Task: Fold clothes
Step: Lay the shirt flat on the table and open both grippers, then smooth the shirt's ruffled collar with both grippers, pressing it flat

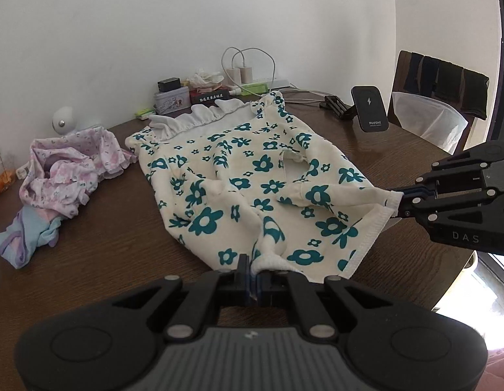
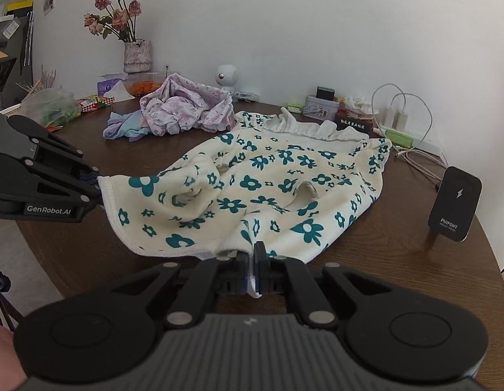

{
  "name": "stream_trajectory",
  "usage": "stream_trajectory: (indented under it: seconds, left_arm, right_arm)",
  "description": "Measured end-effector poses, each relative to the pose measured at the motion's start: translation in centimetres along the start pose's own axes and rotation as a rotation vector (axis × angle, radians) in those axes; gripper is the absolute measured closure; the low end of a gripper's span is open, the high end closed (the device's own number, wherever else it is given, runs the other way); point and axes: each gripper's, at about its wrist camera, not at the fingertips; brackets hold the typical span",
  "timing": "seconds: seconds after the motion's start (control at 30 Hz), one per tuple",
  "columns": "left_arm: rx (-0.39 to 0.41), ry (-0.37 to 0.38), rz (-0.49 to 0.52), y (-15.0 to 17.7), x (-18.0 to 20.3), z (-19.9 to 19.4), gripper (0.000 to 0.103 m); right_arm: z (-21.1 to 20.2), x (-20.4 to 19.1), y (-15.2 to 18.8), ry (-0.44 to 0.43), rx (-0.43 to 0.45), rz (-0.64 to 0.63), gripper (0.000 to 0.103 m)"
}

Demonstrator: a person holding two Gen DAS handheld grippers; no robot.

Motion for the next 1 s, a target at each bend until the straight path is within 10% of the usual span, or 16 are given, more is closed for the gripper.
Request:
stream_trajectory:
  seconds: [0.13, 0.37, 0.67, 1.0]
  left_arm:
    - [-0.054, 0.089, -0.01, 0.4, -0.9, 0.1, 0.076]
    - [0.012, 0.098, -0.072, -3.1, -5.9, -1.1, 0.023]
    - [0.014, -0.004, -0.217, -11.5, -12.6, 7.0, 0.02]
    - [-0.095, -0.183, -0.393, -18.7, -21.3, 24.7, 0.033]
  right_arm:
    - [-0.3, 1.2, 0.1, -0.08, -0.056, 0.063, 0.054]
    - [-2.2, 7.7, -3.9, -0.113, 0.007, 0.217, 0.029]
    - [8.0, 13.5, -12.3, 0.193, 0.031, 0.125, 0.025]
    - [25.8, 23.6, -19.3, 0.333, -0.202, 0.45, 0.037]
Point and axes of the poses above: each gripper's, at about its wrist camera, not at the fingertips, and z roughly the way its jaws point, x to its right, y to its underside, and after that the axes turned 3 degrees about x, right-handed
